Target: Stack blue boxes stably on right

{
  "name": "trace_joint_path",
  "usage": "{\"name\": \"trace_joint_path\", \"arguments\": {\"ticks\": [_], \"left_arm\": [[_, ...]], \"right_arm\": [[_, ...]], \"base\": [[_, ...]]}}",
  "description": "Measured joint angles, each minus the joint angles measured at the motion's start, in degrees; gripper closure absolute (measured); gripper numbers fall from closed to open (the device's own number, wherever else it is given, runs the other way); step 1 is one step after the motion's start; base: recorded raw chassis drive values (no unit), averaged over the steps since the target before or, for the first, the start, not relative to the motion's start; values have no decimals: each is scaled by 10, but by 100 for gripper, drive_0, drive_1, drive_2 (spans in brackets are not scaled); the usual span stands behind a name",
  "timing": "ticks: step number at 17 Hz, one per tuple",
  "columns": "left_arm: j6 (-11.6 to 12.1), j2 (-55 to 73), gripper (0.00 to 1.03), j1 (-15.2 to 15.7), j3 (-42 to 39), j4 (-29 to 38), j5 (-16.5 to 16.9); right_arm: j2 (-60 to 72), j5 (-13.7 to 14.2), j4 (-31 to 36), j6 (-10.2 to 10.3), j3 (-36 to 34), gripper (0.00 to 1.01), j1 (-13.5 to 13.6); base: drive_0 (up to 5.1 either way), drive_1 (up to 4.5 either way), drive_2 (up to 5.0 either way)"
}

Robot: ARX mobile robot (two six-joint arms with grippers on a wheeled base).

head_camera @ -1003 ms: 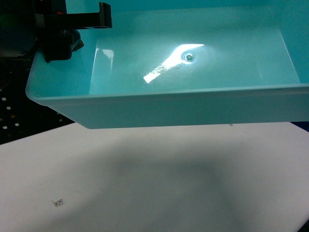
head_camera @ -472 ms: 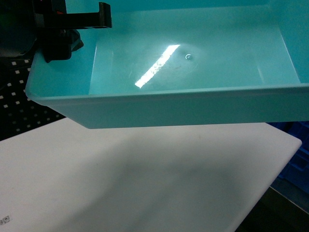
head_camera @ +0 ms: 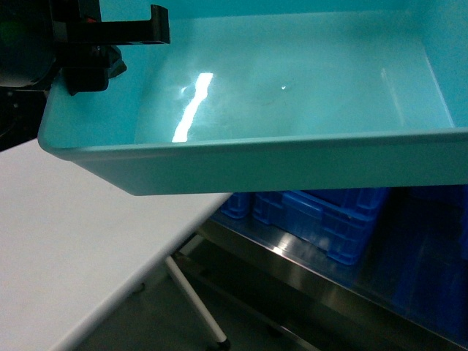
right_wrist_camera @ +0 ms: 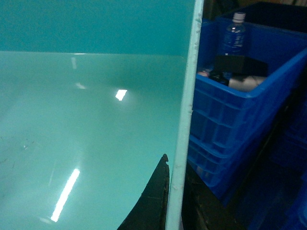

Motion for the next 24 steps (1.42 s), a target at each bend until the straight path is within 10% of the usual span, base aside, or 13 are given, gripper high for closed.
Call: {"name": "trace_joint_path", "arguments": {"ticks": [13,24], "left_arm": [[2,0,101,0,0,0,-1],[2,0,101,-1,0,0,0]], "right_arm": [[0,0,0,0,0,94,0],[0,0,0,0,0,94,-3]], "base": [[290,-568,-206],[-149,-149,-149]]}}
